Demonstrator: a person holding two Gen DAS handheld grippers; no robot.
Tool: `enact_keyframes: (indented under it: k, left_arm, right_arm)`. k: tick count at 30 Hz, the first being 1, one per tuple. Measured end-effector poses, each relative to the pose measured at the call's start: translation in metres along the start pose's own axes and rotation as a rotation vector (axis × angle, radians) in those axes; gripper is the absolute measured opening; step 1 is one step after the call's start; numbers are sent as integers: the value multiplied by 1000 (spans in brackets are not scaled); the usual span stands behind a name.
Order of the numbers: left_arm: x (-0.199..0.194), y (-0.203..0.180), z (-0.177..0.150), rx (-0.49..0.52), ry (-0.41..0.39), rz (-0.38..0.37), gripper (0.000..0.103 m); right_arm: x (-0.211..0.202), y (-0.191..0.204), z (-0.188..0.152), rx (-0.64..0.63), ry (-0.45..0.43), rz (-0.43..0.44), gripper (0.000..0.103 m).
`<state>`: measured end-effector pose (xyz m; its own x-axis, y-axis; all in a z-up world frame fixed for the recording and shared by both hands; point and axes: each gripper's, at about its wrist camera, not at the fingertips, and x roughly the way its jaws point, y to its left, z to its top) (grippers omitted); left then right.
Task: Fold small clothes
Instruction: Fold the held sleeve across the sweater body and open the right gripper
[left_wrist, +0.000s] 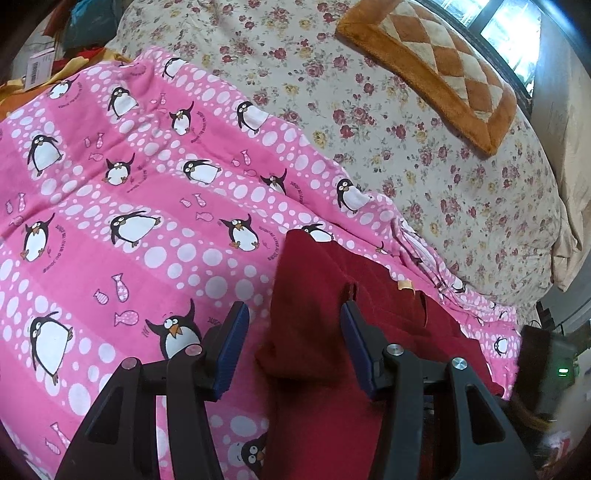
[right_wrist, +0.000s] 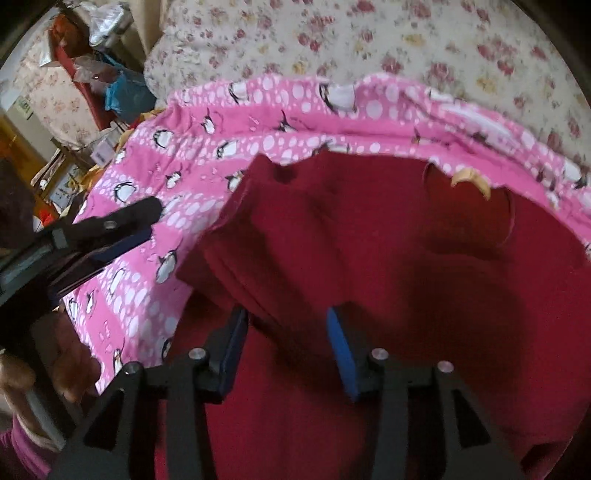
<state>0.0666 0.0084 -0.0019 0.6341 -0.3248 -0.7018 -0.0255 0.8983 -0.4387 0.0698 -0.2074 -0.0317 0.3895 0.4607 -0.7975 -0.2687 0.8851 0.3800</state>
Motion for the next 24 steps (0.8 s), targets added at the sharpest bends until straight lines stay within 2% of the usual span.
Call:
enact_keyframes:
  k: [5, 9, 14, 19, 21, 23, 24]
  left_arm:
    - [0, 1, 0, -2, 4, -1, 31]
    - [0, -1, -2, 6, 0, -10, 31]
    - [1, -13, -5, 35, 1, -40, 31]
    - [14, -42, -10, 96, 63, -98, 31]
    - [25, -57, -14, 153, 96, -87, 31]
    - [39, -71, -19, 210, 125, -39, 31]
    - [50, -77, -21, 242, 145, -8, 24]
  right_arm:
    - [-48, -19, -8, 12, -14, 12, 58]
    - [-90, -55, -28, 42, -5, -58, 64]
    - [-145, -113, -65, 164, -43, -158, 65]
    - [-178, -153, -100, 294, -101, -179, 67]
    - [-182, -161, -109, 320, -113, -171, 67]
    - [-183, -166, -114, 333, -121, -165, 67]
    - [-183, -167, -115, 337, -125, -162, 67]
